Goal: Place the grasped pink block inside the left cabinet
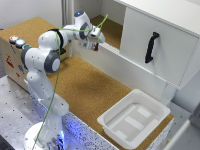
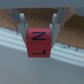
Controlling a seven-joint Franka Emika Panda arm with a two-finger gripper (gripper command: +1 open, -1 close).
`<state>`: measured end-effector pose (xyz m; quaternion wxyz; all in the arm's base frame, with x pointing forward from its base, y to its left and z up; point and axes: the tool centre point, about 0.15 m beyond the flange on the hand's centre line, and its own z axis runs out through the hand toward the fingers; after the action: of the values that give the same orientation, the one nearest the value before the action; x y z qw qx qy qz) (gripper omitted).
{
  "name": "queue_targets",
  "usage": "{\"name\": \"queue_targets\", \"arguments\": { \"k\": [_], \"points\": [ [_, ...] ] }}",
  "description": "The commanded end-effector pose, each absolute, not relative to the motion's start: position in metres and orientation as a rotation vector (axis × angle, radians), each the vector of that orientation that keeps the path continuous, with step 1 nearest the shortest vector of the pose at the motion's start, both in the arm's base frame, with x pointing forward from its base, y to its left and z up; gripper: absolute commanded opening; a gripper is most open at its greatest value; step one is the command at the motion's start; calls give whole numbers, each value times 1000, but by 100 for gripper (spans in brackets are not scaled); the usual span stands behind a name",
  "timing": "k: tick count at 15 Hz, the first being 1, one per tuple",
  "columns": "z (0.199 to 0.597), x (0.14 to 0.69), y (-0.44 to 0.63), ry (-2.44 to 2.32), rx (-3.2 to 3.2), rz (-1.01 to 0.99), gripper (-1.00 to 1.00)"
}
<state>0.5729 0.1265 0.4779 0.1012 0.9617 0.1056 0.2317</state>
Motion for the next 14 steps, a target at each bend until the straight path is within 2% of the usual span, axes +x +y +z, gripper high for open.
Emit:
{"name": "queue_targets", "arguments": {
  "k": [1,9,12,14],
  "points": [
    [499,626,129,121,2875,598,-100],
    [482,667,134,137,2913,744,-100],
    [475,680,134,96,2929,723,-100],
    [469,676,134,-4,2878,805,-100]
  ]
}}
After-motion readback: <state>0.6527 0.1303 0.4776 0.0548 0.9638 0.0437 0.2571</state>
